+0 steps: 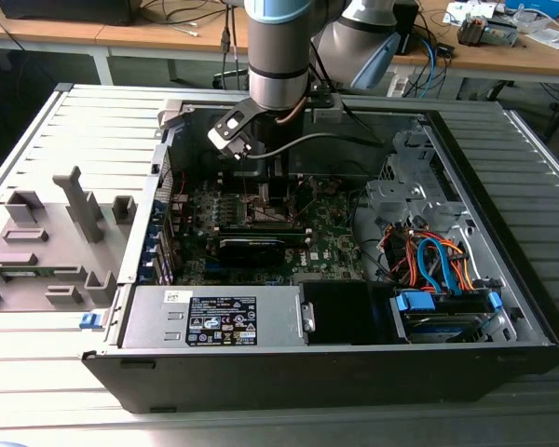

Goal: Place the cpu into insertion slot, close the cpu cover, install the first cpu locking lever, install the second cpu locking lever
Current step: 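Place the cpu into insertion slot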

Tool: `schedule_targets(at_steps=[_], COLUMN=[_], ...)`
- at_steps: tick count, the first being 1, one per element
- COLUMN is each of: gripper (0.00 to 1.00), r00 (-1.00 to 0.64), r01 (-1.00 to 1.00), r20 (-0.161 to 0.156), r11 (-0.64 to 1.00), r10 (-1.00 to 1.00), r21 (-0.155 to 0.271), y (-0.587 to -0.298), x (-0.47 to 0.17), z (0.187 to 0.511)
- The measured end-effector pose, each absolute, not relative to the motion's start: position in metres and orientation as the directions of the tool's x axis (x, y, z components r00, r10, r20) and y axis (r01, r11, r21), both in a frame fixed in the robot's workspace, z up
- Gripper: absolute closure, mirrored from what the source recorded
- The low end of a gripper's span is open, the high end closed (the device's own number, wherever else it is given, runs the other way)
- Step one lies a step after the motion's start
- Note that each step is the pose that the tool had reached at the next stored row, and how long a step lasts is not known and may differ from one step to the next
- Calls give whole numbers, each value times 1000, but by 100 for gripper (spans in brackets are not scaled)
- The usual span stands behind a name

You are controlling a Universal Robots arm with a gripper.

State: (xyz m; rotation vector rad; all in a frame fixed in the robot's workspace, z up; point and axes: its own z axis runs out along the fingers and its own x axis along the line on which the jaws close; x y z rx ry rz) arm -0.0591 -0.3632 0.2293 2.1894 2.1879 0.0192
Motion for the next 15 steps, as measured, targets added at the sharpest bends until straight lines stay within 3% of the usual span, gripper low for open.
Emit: schedule_targets(at_steps=[15], gripper=[45], r00=[1], r01=[999], r20=[-24], r11=[0], r10=[1000], r21=[41], y=[-363], x=[-59], z=[227])
